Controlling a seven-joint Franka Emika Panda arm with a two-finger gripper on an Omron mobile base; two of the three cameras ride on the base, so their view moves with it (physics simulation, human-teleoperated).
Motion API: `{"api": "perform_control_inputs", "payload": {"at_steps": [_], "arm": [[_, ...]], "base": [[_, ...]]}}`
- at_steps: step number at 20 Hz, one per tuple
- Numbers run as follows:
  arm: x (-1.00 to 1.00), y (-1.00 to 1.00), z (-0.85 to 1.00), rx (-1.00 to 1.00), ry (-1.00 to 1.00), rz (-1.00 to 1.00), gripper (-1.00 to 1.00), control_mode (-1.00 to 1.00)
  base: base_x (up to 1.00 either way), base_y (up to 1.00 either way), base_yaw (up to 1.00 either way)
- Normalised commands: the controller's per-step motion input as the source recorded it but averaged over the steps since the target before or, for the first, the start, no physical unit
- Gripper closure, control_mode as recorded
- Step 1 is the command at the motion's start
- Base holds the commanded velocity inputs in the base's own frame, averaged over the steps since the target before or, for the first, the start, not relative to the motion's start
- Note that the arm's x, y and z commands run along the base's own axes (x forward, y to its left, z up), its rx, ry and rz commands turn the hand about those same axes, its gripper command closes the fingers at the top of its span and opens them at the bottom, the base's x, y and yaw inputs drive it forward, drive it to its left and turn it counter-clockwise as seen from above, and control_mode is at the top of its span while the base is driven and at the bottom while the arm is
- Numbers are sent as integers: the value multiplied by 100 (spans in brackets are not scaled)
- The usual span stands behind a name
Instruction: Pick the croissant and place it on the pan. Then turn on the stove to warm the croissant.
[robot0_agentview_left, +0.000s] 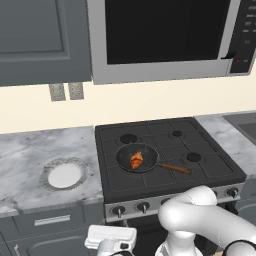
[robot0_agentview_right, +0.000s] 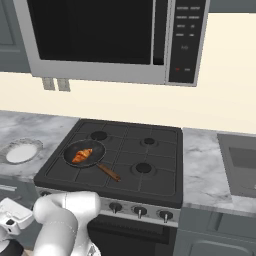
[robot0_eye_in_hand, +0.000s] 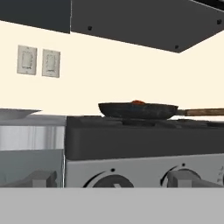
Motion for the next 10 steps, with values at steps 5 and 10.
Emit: {"api": "perform_control_inputs", "payload": {"at_steps": [5,10], "arm": [[0,-24,-1,0,-1,0,-100,-100],[11,-11,0,0,0,0,-100,-100]], "base": [[0,0,0],[0,0,0]]}}
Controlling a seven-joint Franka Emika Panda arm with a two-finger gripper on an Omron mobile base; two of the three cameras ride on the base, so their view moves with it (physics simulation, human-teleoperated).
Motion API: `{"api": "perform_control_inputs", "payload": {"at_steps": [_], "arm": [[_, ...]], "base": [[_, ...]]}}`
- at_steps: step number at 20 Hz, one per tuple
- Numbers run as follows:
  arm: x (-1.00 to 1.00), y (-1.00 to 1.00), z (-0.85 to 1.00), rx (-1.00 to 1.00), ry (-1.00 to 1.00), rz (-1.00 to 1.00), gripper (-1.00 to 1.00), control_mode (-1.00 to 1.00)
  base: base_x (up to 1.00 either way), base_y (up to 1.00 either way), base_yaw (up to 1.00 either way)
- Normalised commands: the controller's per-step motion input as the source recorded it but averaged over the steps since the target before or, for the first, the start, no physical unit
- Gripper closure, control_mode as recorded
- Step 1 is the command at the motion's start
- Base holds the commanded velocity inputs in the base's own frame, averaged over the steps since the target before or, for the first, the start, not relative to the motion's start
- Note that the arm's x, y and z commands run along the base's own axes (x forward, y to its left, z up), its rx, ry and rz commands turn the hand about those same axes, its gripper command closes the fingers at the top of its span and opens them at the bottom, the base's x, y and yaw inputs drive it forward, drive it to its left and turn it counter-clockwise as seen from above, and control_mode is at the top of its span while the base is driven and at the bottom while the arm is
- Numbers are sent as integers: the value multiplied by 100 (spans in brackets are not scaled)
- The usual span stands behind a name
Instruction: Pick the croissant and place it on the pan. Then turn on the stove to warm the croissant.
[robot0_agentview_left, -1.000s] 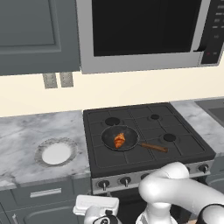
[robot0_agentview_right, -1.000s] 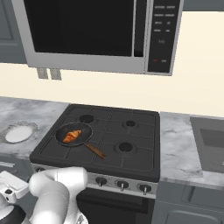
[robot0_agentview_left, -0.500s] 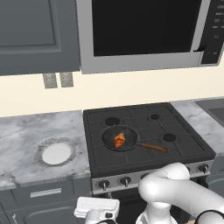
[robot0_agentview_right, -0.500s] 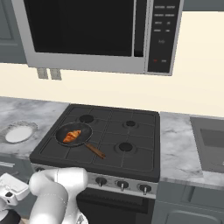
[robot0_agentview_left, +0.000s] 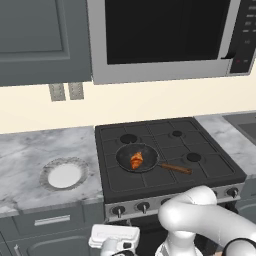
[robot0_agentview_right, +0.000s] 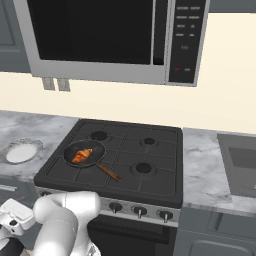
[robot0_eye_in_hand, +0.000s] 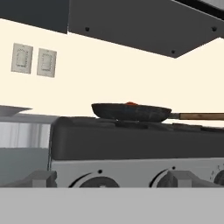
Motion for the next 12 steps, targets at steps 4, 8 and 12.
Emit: {"api": "perform_control_inputs", "payload": {"at_steps": [4,8,12], "arm": [[25,-2,0,0,0,0,-100,-100],[30,0,0,0,0,0,-100,-100],[22,0,-11,0,0,0,-100,-100]], "base": [[0,0,0],[0,0,0],[0,0,0]]}}
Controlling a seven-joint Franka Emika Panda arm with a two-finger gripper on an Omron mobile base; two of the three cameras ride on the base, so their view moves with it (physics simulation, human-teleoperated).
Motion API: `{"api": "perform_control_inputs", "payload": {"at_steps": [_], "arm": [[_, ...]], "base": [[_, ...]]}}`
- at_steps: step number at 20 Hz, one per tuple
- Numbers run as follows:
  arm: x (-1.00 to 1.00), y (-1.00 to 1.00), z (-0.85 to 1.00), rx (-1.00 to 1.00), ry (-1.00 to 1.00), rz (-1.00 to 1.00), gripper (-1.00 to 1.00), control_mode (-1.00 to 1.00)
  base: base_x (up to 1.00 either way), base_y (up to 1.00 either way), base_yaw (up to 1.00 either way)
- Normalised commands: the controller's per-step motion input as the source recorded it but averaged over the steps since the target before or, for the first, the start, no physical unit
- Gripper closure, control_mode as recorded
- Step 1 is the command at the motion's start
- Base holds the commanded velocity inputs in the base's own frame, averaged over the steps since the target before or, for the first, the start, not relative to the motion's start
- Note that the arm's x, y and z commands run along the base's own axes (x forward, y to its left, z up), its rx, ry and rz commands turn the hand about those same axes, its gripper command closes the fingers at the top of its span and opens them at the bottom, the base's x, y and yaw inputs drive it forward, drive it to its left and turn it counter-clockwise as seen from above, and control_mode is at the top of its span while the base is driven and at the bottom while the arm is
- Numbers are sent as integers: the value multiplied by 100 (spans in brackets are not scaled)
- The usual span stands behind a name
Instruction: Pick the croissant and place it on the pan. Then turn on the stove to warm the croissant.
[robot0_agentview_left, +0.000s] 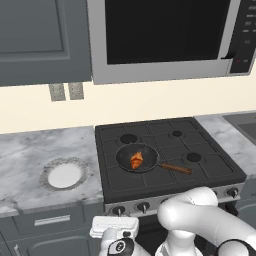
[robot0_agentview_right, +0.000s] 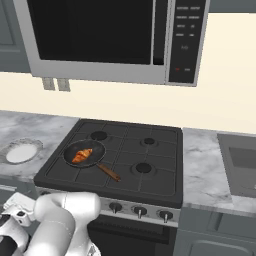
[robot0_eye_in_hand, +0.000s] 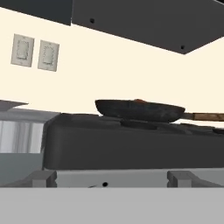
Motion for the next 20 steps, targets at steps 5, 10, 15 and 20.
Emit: {"api": "perform_control_inputs", "payload": {"at_steps": [5,10,15,20], "arm": [[15,-2,-18,0,0,0,-100,-100],[11,-1,-24,0,0,0,-100,-100],[14,0,-21,0,0,0,-100,-100],[18,0,-19,0,0,0,-100,-100]], "base": [[0,0,0],[0,0,0],[0,0,0],[0,0,0]]}}
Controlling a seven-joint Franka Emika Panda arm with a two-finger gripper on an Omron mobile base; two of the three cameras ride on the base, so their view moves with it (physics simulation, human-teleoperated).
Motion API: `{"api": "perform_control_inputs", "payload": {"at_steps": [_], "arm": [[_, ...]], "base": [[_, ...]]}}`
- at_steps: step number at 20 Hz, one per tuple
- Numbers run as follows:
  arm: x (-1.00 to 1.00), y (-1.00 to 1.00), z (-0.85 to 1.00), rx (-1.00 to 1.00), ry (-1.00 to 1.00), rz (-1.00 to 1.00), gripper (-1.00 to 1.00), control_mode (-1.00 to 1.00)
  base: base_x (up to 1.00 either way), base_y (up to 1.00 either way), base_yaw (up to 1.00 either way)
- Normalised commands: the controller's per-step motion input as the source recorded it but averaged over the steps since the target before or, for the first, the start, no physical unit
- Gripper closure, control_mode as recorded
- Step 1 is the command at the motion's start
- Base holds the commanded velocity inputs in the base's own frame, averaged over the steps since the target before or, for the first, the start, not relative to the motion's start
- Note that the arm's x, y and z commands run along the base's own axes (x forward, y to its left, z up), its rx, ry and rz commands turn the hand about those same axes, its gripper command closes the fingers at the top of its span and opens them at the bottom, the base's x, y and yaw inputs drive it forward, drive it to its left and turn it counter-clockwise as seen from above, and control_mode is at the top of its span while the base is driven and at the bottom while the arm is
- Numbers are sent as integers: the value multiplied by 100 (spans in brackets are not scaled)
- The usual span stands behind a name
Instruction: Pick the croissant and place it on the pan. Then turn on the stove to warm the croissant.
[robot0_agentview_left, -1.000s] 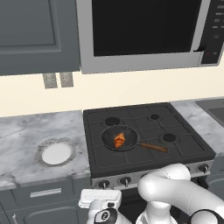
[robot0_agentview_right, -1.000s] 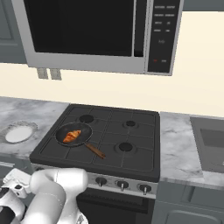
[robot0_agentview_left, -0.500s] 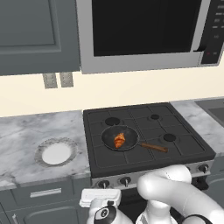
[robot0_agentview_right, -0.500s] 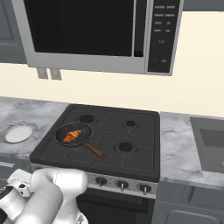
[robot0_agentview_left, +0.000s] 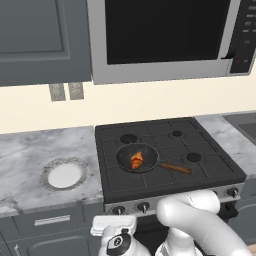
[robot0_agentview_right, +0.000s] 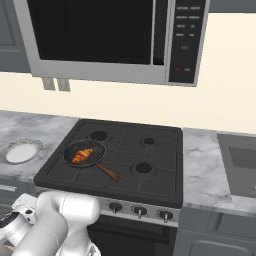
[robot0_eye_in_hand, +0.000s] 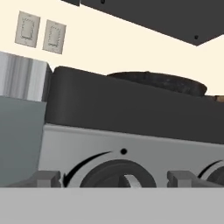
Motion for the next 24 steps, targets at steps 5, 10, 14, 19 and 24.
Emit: {"api": "perform_control_inputs", "payload": {"at_steps": [5,10,14,19,24], "arm": [[18,0,-27,0,0,0,-100,-100],[12,0,-28,0,0,0,-100,-100],[13,0,-14,0,0,1,-100,-100],[12,0,-2,0,0,7,-100,-100],[2,2,0,0,0,11,-100,-100]], "base": [[0,0,0],[0,0,0],[0,0,0],[0,0,0],[0,0,0]]}}
